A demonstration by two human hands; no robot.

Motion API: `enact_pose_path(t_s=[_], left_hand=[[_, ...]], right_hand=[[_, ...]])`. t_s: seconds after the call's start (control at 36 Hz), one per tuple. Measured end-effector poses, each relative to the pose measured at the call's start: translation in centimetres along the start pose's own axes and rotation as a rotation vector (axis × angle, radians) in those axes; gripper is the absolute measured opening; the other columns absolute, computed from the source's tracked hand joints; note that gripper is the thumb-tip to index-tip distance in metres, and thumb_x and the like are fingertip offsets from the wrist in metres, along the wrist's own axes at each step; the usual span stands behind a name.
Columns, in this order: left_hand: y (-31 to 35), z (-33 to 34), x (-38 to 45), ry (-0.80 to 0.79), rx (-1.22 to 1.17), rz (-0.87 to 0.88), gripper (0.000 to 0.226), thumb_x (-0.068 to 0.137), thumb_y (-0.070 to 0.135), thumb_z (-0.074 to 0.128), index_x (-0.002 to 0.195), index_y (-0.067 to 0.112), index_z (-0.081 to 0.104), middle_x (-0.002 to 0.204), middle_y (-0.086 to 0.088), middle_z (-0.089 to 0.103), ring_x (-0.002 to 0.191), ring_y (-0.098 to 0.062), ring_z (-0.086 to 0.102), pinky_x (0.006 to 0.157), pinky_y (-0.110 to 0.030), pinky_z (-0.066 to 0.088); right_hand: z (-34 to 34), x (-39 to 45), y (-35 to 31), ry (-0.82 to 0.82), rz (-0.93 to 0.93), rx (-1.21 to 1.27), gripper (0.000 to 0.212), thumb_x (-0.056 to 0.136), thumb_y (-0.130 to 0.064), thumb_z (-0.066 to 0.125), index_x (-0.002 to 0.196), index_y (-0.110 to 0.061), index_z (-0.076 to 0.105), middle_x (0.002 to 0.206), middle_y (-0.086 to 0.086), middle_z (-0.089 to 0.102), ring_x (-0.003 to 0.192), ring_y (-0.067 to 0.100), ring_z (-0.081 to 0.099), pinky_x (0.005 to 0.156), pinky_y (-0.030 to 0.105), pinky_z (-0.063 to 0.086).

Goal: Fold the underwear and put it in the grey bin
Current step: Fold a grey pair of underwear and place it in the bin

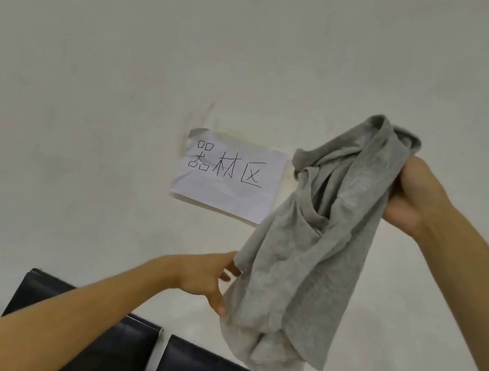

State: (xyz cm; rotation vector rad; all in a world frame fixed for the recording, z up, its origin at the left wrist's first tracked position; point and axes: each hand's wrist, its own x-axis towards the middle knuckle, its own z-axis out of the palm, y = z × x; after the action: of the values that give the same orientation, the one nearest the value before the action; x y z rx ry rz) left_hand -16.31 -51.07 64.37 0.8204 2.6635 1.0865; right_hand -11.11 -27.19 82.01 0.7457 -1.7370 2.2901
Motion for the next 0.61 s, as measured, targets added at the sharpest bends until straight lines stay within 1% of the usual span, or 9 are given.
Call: enact_pose_path(t_s=[0.06, 0.11, 0.17, 0.22, 0.31, 0.42, 0.47, 0.53, 0.61], left_hand=[[-0.3, 0.1, 0.9, 0.110, -0.047, 0.025, 0.063, 0.077, 0.014, 0.075, 0.130, 0.030, 0.045, 0.121, 0.000, 0.058, 0.105, -0.015, 0.059, 0.096, -0.039, 0.050], [0.1, 0.3, 1.4, 0.242, -0.169, 0.028, 0.065, 0.082, 0.011, 0.069, 0.137, 0.029, 0.039, 0.107, -0.002, 0.060, 0.089, -0.014, 0.063, 0.087, -0.037, 0.054], [0.8, 0.4, 2.0, 0.294, -0.254, 0.033, 0.077, 0.084, 0.002, 0.060, 0.145, 0.030, 0.023, 0.101, -0.004, 0.061, 0.085, -0.015, 0.064, 0.080, -0.033, 0.054], [1.4, 0.6, 2.6, 0.284, -0.282, 0.077, 0.069, 0.086, -0.004, 0.047, 0.144, 0.030, 0.032, 0.096, -0.004, 0.065, 0.091, -0.023, 0.065, 0.080, -0.035, 0.056], [2.2, 0.9, 2.9, 0.322, -0.402, 0.134, 0.034, 0.095, 0.008, 0.041, 0.113, 0.021, 0.067, 0.096, -0.006, 0.072, 0.087, -0.025, 0.067, 0.073, -0.035, 0.058], [3.1, -0.7, 3.0, 0.420, -0.686, 0.157, 0.023, 0.094, 0.011, 0.044, 0.095, 0.009, 0.067, 0.076, -0.006, 0.064, 0.061, -0.017, 0.058, 0.050, -0.025, 0.047], [2.9, -2.3, 3.0, 0.452, -0.808, 0.167, 0.019, 0.093, 0.015, 0.046, 0.096, 0.012, 0.065, 0.080, -0.006, 0.062, 0.066, -0.017, 0.056, 0.053, -0.023, 0.045], [2.5, -3.8, 2.8, 0.483, -0.905, 0.187, 0.019, 0.096, 0.020, 0.045, 0.093, 0.016, 0.064, 0.082, -0.002, 0.067, 0.072, -0.015, 0.060, 0.062, -0.027, 0.046], [2.0, -5.9, 2.1, 0.527, -0.993, 0.200, 0.027, 0.099, 0.018, 0.040, 0.086, 0.016, 0.063, 0.070, 0.005, 0.071, 0.061, -0.007, 0.065, 0.059, -0.023, 0.052]], right_hand=[[-0.2, 0.1, -0.1, -0.016, -0.005, -0.010, 0.031, 0.095, -0.029, 0.048, 0.084, -0.011, 0.071, 0.089, 0.008, 0.073, 0.081, 0.020, 0.070, 0.069, 0.032, 0.058], [-0.6, 0.1, 0.1, -0.027, 0.009, -0.008, 0.037, 0.095, -0.028, 0.047, 0.076, -0.012, 0.074, 0.085, 0.007, 0.072, 0.076, 0.019, 0.070, 0.068, 0.032, 0.058], [-0.9, 0.0, 0.4, -0.020, 0.019, -0.022, 0.040, 0.096, -0.027, 0.047, 0.071, -0.012, 0.074, 0.081, 0.007, 0.072, 0.071, 0.018, 0.070, 0.065, 0.031, 0.058], [-1.1, -0.2, 0.7, -0.025, 0.027, -0.052, 0.038, 0.096, -0.026, 0.046, 0.072, -0.011, 0.071, 0.077, 0.006, 0.071, 0.067, 0.017, 0.069, 0.061, 0.029, 0.058], [-2.0, -0.5, 1.0, -0.042, 0.053, -0.145, 0.047, 0.097, -0.024, 0.043, 0.064, -0.012, 0.074, 0.072, 0.005, 0.072, 0.064, 0.016, 0.069, 0.056, 0.026, 0.057], [-4.2, -1.1, 0.8, -0.040, 0.048, -0.327, 0.026, 0.095, -0.026, 0.048, 0.090, -0.009, 0.066, 0.087, 0.008, 0.072, 0.084, 0.023, 0.067, 0.066, 0.029, 0.058], [-5.7, -1.6, 0.4, -0.069, 0.048, -0.423, 0.032, 0.079, -0.036, 0.068, 0.096, -0.009, 0.067, 0.097, 0.012, 0.071, 0.094, 0.029, 0.065, 0.072, 0.033, 0.058], [-7.3, -2.3, 0.0, -0.120, 0.077, -0.534, 0.059, 0.048, -0.047, 0.089, 0.094, -0.013, 0.073, 0.102, 0.013, 0.071, 0.095, 0.028, 0.067, 0.072, 0.033, 0.057], [-9.0, -3.5, -0.6, -0.145, 0.126, -0.675, 0.073, 0.028, -0.048, 0.094, 0.091, -0.016, 0.077, 0.101, 0.011, 0.072, 0.091, 0.024, 0.069, 0.069, 0.028, 0.056]])
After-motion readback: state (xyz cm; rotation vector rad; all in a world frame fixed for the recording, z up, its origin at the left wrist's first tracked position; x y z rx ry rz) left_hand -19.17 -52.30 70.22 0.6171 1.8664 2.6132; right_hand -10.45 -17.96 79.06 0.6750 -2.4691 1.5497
